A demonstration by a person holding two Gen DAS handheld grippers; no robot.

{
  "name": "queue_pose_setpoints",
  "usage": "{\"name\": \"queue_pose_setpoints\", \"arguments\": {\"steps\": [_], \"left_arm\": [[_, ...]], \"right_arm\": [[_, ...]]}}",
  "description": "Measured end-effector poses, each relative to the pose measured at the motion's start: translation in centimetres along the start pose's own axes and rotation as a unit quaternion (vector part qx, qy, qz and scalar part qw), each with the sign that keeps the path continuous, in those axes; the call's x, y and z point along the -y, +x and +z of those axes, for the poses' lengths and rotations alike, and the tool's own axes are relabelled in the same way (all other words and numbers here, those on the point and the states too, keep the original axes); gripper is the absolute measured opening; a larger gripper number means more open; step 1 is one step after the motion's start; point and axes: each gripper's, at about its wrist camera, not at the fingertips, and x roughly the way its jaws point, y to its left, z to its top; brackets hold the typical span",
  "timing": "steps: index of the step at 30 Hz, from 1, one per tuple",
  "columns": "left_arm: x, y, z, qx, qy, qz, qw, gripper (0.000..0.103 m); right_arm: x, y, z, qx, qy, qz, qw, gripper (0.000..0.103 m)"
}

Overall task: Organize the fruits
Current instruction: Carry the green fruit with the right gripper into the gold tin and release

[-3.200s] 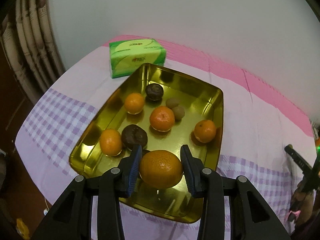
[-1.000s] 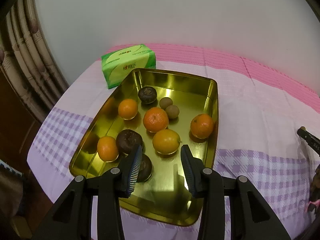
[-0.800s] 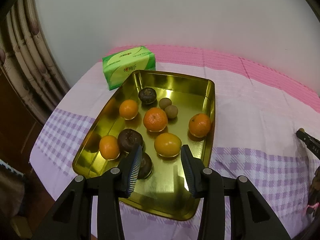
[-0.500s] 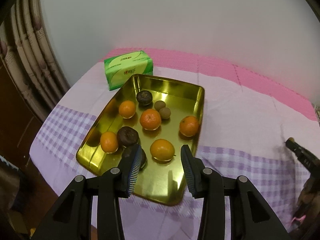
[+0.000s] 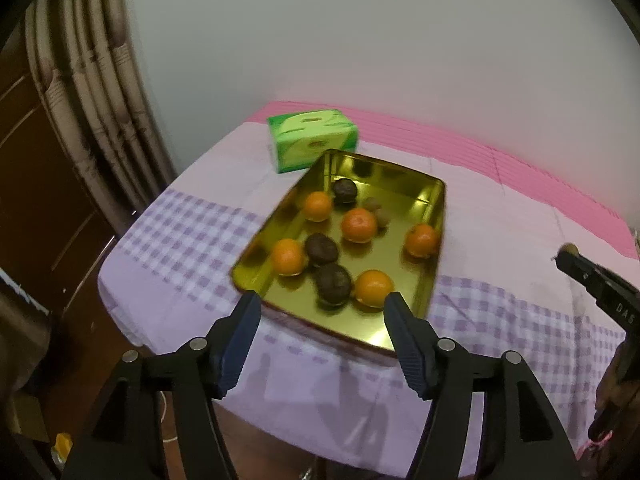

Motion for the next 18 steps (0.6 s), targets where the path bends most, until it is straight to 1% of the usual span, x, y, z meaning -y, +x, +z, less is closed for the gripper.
{"name": "queue_pose_setpoints", "arguments": {"steps": [5,8,10,13,18], "left_arm": [[-1.7,0.6,0.1,0.01,-0.016,0.02,0.9996,0.065],[-1.8,1.3,-0.1,0.009,-0.005,0.032,0.9994,0.067],[-1.9,1.7,-0.2,0.005,-0.005,0.029,0.9996,0.067],[-2.2,2.1,-0.1,-0.001,-0.008,0.022,0.9997,0.067],[-2.6,2.7,0.1,-0.012,-0.017,0.014,0.9997,0.067]], "right_arm": [[-5.1,2.8,2.7,-0.012,-0.045,0.039,0.998,0.023],[-7.5,5.0,3.7,-0.023,-0.065,0.054,0.996,0.023],[-8.8,6.6,4.1,-0.035,-0.079,0.057,0.995,0.023],[-9.7,9.1,4.0,-0.054,-0.085,0.056,0.993,0.023],[-10.2,11.7,3.7,-0.074,-0.082,0.052,0.992,0.023]]}}
